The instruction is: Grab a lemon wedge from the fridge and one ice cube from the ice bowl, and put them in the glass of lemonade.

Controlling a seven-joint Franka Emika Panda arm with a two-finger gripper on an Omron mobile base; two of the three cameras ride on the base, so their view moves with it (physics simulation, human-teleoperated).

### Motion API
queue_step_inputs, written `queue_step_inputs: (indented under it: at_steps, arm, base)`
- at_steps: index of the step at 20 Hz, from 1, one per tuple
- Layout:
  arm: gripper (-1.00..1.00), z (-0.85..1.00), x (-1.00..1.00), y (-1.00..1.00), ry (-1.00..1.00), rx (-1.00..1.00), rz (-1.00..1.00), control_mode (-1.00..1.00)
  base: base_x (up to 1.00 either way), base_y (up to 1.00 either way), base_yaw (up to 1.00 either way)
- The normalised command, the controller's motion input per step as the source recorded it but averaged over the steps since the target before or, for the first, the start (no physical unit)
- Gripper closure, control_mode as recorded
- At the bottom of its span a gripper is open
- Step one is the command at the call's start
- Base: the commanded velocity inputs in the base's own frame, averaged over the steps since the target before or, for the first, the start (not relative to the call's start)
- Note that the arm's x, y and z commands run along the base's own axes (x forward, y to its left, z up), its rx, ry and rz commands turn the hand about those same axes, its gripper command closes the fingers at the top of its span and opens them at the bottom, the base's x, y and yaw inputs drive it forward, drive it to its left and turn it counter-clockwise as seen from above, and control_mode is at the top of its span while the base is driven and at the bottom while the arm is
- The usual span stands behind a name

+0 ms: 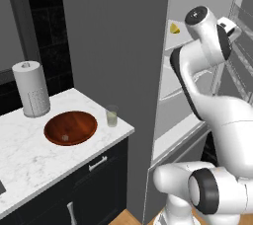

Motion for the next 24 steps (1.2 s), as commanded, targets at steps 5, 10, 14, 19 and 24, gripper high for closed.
queue_step_inputs:
  at_steps: [5,10,14,19,24]
  arm:
    - [-1.00,-0.37,0.02,-0.71,-0.04,0.00,-0.13,-1.00]
    - [-1.00,-0.12,0.05,-0.97,0.00,0.00,-0.11,-1.00]
    - [-1.00,0.00,0.29,-0.81,0.00,-0.04,-0.11,-1.00]
    - [-1.00,0.00,0.22,-0.82,0.01,-0.03,-0.14,-1.00]
    - [-1.00,0.02,0.00,-0.90,0.00,0.00,-0.15,-1.00]
  base:
    - [0.00,0.00,0.00]
    - [0.00,0.00,0.00]
    - [0.00,0.00,0.00]
    - [0.00,0.00,0.00]
    - [0.00,0.00,0.00]
